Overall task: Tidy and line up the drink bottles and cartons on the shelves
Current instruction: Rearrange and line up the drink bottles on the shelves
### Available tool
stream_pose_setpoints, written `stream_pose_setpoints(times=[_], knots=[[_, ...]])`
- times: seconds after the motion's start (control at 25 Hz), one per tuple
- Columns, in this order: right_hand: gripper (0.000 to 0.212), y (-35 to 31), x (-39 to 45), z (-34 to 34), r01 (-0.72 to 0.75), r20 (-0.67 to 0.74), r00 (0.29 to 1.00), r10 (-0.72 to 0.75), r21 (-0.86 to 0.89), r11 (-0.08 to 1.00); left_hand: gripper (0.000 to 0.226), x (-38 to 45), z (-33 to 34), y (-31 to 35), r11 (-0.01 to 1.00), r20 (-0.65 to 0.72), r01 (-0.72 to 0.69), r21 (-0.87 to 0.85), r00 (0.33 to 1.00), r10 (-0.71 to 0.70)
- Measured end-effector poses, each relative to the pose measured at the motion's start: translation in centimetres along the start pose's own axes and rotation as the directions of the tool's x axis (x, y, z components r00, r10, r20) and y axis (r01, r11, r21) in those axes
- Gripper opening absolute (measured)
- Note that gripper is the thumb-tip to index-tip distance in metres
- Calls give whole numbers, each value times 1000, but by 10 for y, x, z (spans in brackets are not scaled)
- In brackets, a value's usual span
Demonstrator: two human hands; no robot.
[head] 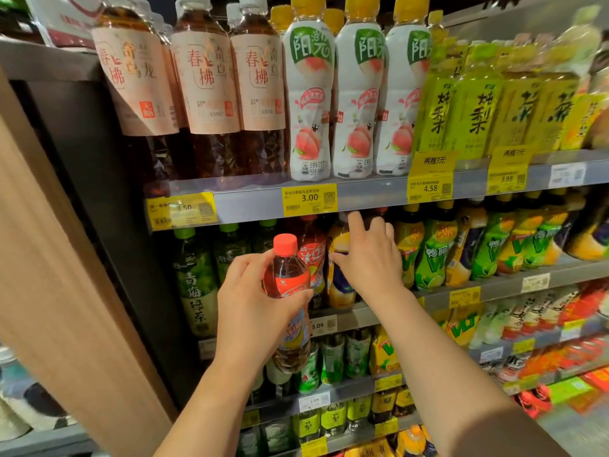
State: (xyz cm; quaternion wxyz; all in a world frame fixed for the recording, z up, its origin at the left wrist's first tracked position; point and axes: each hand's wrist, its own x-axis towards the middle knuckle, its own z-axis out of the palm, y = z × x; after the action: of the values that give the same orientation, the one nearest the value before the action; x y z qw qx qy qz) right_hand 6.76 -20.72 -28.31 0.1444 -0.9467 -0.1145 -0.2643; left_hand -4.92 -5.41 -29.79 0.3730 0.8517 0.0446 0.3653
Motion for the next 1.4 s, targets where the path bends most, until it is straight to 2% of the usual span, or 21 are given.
stream_pose_setpoints(times=[0.12,0.24,0.32,0.52,0.64,0.76,0.84,1.04,1.24,1.4], knots=[[78,8,-17,5,43,-37,999,-37,181,983,68,-3,-1,0,1000,14,-13,-17,1000,14],[78,14,-33,4,-21,-42,998,46,466,885,69,-5,-1,1,999,44,-26,-39,999,28],[76,15,-44,2,-50,-65,993,102,543,838,70,-6,-2,1,998,69,-55,-33,996,57],[79,31,-57,-36,-49,-203,957,208,591,805,69,4,3,11,987,86,-158,-15,984,159],[80,50,-59,-59,-127,-143,953,269,616,778,68,13,18,23,972,55,-222,-80,972,226],[80,69,-63,-64,-166,-109,951,289,607,777,70,18,40,33,975,16,-222,-26,975,222],[81,82,-60,-63,-179,-94,953,288,594,784,71,20,59,36,975,2,-223,-1,975,223],[79,116,-44,-64,-172,-39,968,246,608,775,71,24,101,38,971,-31,-227,-70,974,226],[81,164,-33,-61,-180,84,983,164,642,745,73,25,137,34,985,-93,-147,87,983,155],[82,191,-22,-54,-175,118,985,128,655,736,66,32,149,37,961,-130,-38,274,989,76]])
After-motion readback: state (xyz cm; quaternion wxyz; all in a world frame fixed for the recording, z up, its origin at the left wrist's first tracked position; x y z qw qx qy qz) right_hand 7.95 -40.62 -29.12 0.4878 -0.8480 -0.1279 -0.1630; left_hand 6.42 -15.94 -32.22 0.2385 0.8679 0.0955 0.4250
